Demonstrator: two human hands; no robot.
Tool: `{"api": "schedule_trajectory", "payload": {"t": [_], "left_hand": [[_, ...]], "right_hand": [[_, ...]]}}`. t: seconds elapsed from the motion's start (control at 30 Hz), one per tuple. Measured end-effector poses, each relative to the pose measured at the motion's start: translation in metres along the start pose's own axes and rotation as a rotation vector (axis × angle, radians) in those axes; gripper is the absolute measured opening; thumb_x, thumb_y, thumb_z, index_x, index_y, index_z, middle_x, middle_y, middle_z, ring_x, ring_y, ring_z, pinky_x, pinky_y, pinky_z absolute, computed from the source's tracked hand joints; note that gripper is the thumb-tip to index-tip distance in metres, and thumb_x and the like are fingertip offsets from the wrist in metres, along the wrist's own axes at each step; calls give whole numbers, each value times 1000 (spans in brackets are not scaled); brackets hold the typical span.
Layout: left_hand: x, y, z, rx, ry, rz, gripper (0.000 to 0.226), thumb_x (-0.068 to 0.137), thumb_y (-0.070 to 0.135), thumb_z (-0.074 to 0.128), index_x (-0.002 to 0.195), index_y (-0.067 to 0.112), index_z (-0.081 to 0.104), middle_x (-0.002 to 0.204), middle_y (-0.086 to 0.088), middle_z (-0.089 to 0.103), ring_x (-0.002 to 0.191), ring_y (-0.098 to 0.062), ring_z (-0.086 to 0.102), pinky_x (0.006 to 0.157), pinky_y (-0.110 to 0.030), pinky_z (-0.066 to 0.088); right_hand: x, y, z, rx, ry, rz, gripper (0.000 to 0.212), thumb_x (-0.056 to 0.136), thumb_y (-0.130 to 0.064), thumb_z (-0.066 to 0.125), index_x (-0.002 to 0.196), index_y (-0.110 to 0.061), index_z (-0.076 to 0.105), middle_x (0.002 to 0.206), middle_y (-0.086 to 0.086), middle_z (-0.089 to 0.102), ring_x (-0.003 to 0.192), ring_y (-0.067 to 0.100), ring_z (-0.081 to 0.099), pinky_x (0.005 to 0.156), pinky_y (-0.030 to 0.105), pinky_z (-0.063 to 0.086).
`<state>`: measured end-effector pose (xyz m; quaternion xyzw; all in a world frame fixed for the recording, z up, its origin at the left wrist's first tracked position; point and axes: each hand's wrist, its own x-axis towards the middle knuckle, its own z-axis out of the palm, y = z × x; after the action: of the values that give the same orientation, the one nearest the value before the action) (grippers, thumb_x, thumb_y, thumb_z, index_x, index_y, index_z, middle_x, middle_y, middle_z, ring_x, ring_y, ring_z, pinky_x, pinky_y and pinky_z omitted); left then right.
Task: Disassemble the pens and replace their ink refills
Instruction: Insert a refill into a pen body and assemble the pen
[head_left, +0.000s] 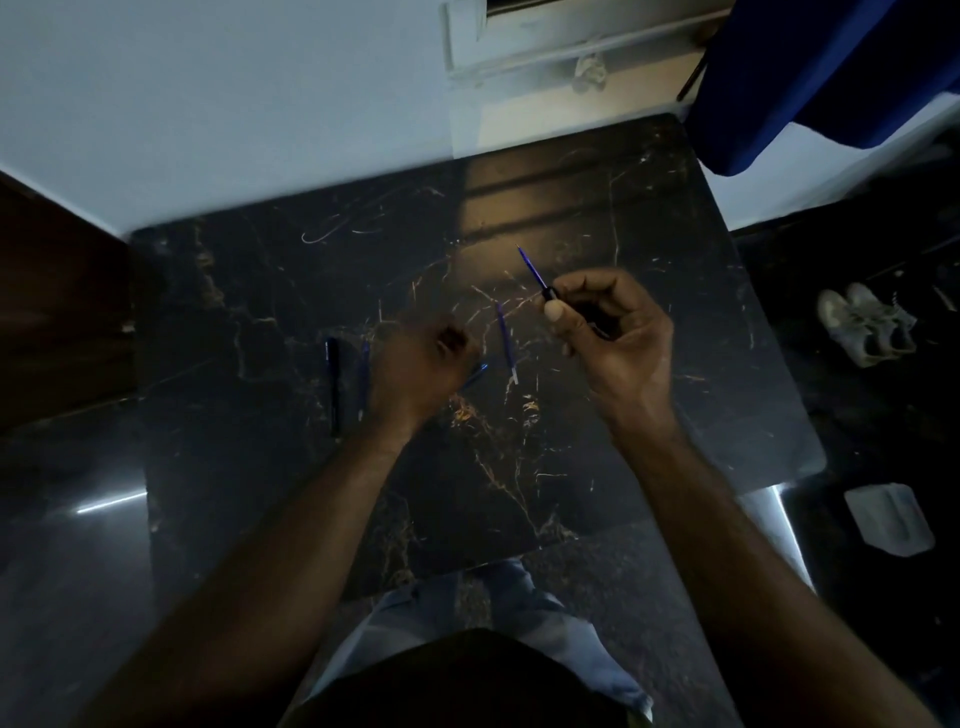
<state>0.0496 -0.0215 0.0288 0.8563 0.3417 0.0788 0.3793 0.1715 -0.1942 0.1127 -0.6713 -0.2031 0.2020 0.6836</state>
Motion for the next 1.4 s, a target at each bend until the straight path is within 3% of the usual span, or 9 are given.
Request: {"api": "schedule_trajectory", "payload": {"t": [0.3,0.4,0.47,0.57,0.73,0.83,1.07,1.23,1.4], "left_hand": [[-17,-41,51,368,-49,1,24,90,39,85,107,26,72,104,6,78,90,-15,74,70,-26,46],[-17,-31,50,354,-120,-83,16,97,35,79,107,24,74,101,6,78,87,-13,75,75,-31,59],[-17,-13,44,43,-80,-193,12,98,27,80,103,16,76,91,3,78,74,-4,74,70,-25,61],[-15,37,15,-759,36,-353,6,100,8,75,95,9,76,80,-4,75,59,-4,70,55,-19,59],[-7,114,-43,-1263,82,-150,9,103,3,69,101,10,76,93,-6,81,85,-18,80,74,-30,65],[-3,137,-60,-1360,58,-86,9,105,4,65,103,8,73,94,-5,80,87,-18,80,78,-30,64],[-5,142,-74,-1393,43,-77,10,105,10,65,100,11,73,94,-2,81,86,-14,79,72,-27,64],[-7,136,-72,-1368,33,-61,4,100,14,70,99,12,74,93,-3,81,83,-14,79,69,-25,63],[-9,129,-71,-1299,53,-19,1,98,13,73,98,13,74,93,-5,80,81,-16,79,69,-25,63]], "right_hand": [[-11,0,-12,-4,-16,30,18,94,1,74,112,0,68,104,27,74,82,24,67,64,35,53],[-12,-1,-15,-5,-29,31,17,95,2,72,111,-3,68,103,27,73,81,28,65,64,41,52],[-12,-4,-15,7,-23,19,18,95,4,71,112,-2,68,101,28,73,78,29,64,61,41,51],[-12,-9,-16,0,-18,-13,21,97,5,68,117,0,69,101,28,72,73,30,64,58,41,51],[-11,-19,-8,-6,-3,-94,26,99,3,66,126,1,69,100,27,70,67,30,62,54,38,52],[-10,-29,-5,-26,-6,-170,25,101,-1,66,126,-1,69,98,22,70,62,37,60,49,44,51],[-8,-44,-1,-56,-35,-282,23,102,-5,66,125,-5,70,97,16,69,60,34,60,50,38,51],[-12,-46,4,-91,-64,-299,22,102,-8,66,124,-11,70,103,0,72,76,20,66,66,30,53],[-15,-44,8,-133,-59,-290,24,102,-4,66,126,-6,70,107,9,73,77,15,66,67,27,53]]}}
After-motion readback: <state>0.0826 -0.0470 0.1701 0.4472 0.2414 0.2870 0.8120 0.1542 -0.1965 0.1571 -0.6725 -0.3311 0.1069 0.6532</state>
